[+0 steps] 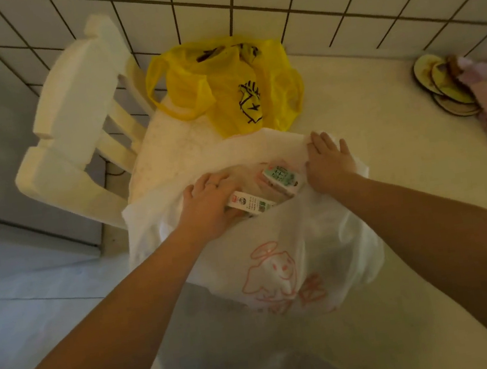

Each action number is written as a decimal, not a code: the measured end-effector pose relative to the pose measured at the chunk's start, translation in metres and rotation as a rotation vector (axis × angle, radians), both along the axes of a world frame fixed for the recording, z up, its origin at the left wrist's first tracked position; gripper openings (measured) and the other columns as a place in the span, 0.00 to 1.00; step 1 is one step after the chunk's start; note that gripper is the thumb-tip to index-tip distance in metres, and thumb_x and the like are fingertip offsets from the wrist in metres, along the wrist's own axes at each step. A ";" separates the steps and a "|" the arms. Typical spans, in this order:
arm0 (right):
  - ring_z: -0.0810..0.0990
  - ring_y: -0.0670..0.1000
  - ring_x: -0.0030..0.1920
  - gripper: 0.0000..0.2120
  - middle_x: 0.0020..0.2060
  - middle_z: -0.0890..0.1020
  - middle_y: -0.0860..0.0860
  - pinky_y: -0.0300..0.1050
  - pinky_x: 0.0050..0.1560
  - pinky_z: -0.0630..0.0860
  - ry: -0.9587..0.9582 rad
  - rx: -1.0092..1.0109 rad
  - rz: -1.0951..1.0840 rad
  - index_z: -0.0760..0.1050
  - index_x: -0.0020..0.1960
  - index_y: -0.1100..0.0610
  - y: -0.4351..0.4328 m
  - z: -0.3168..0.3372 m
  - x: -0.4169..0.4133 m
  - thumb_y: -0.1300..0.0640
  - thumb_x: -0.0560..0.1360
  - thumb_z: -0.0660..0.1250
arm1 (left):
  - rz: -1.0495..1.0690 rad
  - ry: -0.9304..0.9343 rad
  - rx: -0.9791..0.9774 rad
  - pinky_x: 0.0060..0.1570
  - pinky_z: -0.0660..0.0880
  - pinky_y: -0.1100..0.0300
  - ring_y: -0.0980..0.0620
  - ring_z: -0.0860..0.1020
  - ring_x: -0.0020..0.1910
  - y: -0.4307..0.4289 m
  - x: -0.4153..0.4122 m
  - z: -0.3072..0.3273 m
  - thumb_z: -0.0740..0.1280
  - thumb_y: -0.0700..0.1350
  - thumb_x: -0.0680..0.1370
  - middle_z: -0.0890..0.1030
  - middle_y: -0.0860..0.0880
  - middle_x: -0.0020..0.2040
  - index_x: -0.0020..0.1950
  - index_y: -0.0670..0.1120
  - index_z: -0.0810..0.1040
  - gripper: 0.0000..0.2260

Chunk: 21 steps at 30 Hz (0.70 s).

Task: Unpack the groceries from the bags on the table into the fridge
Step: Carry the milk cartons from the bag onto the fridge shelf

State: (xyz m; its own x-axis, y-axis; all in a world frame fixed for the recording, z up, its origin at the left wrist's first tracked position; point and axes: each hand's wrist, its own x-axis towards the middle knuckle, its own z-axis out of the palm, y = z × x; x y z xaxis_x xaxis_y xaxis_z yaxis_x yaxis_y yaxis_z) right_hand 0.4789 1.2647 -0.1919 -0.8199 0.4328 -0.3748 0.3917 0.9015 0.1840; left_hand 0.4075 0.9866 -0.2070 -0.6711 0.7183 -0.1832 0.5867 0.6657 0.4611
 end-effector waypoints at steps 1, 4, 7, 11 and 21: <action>0.44 0.53 0.80 0.27 0.81 0.47 0.51 0.60 0.78 0.45 -0.025 -0.004 -0.025 0.51 0.80 0.59 0.006 -0.003 0.001 0.50 0.84 0.50 | 0.004 -0.014 0.003 0.72 0.56 0.41 0.44 0.57 0.77 0.006 -0.005 0.000 0.70 0.63 0.74 0.63 0.54 0.77 0.66 0.60 0.73 0.23; 0.56 0.55 0.77 0.25 0.76 0.61 0.53 0.62 0.76 0.53 -0.082 -0.075 -0.115 0.63 0.76 0.59 0.013 -0.008 0.001 0.48 0.83 0.50 | 0.006 -0.061 -0.024 0.73 0.54 0.40 0.44 0.56 0.78 0.023 -0.020 0.002 0.71 0.60 0.74 0.63 0.53 0.78 0.66 0.61 0.73 0.21; 0.66 0.57 0.71 0.21 0.70 0.70 0.54 0.58 0.73 0.60 0.093 -0.111 -0.159 0.74 0.67 0.59 0.006 -0.007 -0.001 0.48 0.81 0.55 | -0.008 -0.092 -0.038 0.73 0.55 0.40 0.43 0.56 0.78 0.032 -0.029 0.001 0.72 0.60 0.74 0.62 0.53 0.78 0.64 0.63 0.74 0.19; 0.70 0.59 0.68 0.15 0.67 0.73 0.55 0.56 0.70 0.62 0.479 -0.081 0.044 0.76 0.61 0.58 -0.017 -0.002 0.001 0.53 0.76 0.65 | -0.014 -0.108 -0.058 0.73 0.56 0.41 0.43 0.57 0.78 0.033 -0.033 0.001 0.71 0.60 0.75 0.62 0.52 0.78 0.69 0.62 0.72 0.23; 0.74 0.57 0.61 0.20 0.61 0.72 0.54 0.51 0.58 0.74 0.240 -0.264 0.101 0.72 0.68 0.53 -0.059 -0.001 -0.025 0.45 0.81 0.60 | 0.021 -0.160 -0.038 0.63 0.63 0.45 0.46 0.70 0.65 0.021 -0.024 -0.005 0.69 0.59 0.76 0.75 0.54 0.60 0.61 0.59 0.73 0.15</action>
